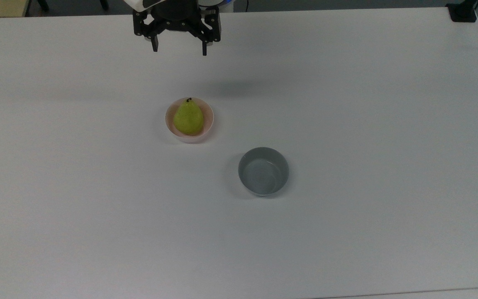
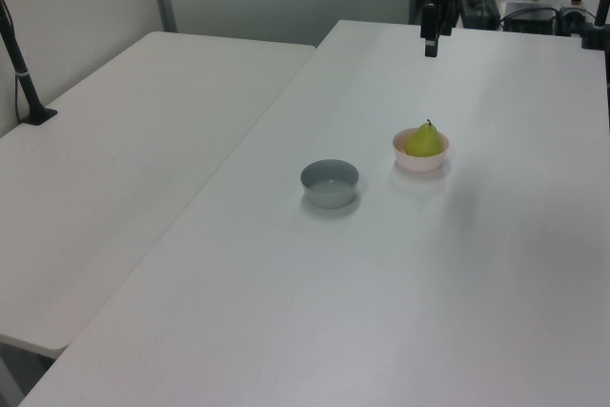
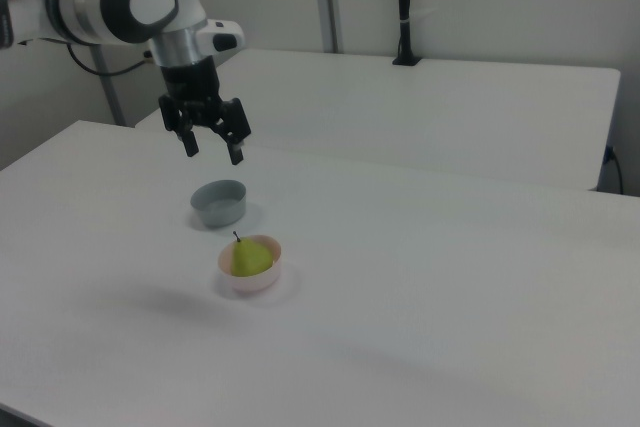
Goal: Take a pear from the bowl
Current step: 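Move the open gripper down over the yellow-green pear in the pink bowl, then close the gripper around the pear inside the pink bowl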
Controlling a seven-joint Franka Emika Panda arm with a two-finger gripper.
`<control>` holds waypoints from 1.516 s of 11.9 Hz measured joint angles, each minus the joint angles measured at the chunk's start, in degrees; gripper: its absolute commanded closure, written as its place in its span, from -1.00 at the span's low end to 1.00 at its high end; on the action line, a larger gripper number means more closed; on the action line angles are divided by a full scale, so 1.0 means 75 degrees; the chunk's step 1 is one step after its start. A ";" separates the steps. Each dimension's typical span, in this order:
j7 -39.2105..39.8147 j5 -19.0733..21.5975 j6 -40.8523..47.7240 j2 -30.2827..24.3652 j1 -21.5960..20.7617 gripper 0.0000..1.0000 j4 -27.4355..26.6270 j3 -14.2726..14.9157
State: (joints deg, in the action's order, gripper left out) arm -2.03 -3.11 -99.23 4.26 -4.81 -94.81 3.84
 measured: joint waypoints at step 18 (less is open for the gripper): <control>0.1900 0.0000 -0.2205 0.1587 0.0296 -0.79 -0.1399 -0.0018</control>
State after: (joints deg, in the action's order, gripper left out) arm 12.22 -3.11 -115.77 16.17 -2.58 -105.30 3.71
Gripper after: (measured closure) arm 0.040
